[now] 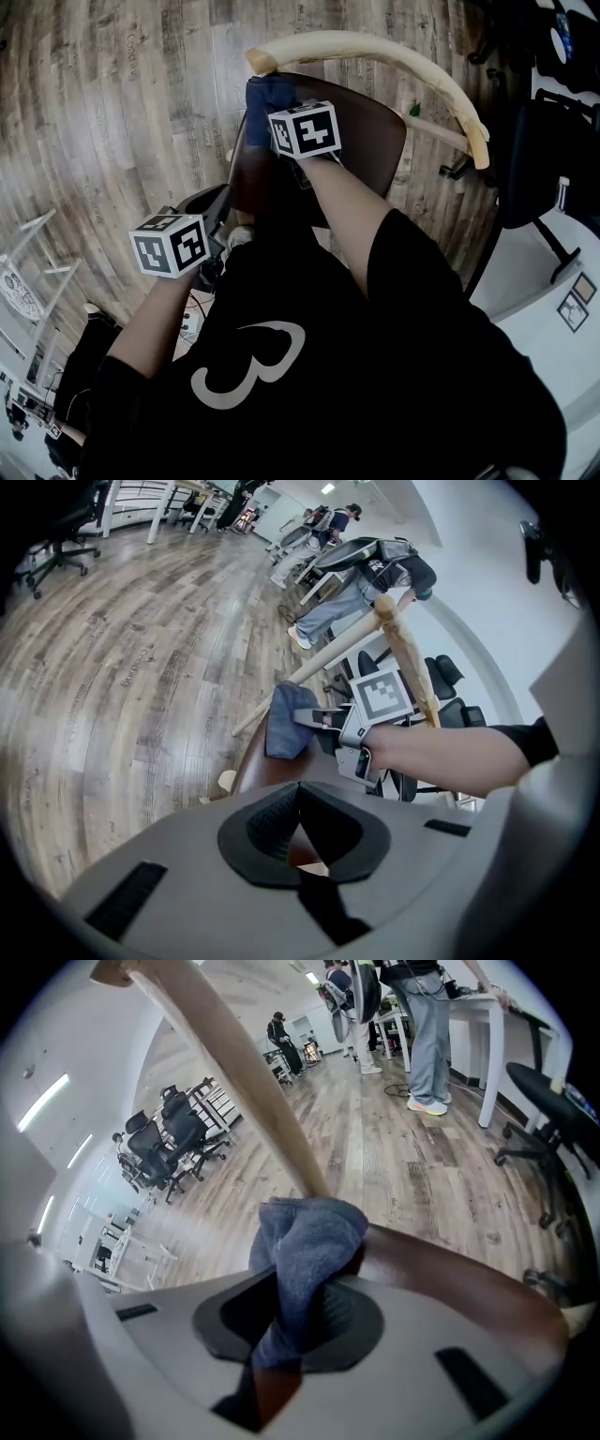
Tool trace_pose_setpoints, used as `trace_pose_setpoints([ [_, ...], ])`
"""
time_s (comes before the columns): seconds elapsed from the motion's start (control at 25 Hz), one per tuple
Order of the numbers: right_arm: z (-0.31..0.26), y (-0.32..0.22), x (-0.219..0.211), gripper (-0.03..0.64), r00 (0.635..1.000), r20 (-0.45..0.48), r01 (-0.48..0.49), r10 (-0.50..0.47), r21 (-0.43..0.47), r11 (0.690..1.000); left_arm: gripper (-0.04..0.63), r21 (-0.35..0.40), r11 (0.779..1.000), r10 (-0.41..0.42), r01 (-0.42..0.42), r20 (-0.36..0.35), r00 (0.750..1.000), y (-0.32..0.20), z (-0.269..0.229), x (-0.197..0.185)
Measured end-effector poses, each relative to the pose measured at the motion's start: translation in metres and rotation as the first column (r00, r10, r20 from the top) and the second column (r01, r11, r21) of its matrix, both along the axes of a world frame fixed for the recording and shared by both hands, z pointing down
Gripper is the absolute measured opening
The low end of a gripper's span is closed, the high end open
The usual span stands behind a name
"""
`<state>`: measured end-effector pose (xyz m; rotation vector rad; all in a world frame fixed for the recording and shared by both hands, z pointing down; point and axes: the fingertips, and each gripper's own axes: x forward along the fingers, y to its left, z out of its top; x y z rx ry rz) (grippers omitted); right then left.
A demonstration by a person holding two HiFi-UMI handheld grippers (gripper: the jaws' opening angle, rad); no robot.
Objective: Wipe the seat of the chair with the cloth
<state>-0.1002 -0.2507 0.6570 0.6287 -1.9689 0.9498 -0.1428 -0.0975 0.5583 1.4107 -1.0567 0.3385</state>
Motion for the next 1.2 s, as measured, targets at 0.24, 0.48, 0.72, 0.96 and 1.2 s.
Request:
trace_pose_setpoints([
  [0.24,0.000,0.000,0.007,0.072,1.000,-0.005,0.025,-0.025,0.015,1.000,0.014,-0.009,1.000,-0.008,0.008,-0.001,1.000,0.002,0.001,0.006],
  [0.48,0.000,-0.005,0.022,0.074,1.000,-0.007,0.009,-0.009,0.025,1.000,0.014,-0.022,1.000,0.000,0.000,0.000,1.000,0.002,0.009,0.012],
  [0.72,0.001,-0.009,0.041,0.074,1.000,-0.004,-0.022,0.022,0.031,0.999,0.014,-0.015,1.000,0.022,-0.022,0.021,1.000,-0.003,0.016,0.017],
  [0.96,0.001,-0.009,0.073,0.074,0.997,-0.025,-0.066,0.067,0.035,0.997,0.014,-0.012,0.999,0.049,-0.048,0.025,0.999,-0.011,0.017,0.023],
  [1.2,0.003,-0.012,0.116,0.075,0.995,-0.046,-0.090,0.092,0.049,0.995,0.014,0.007,0.997,0.073,-0.073,0.026,0.997,-0.021,0.023,0.029],
])
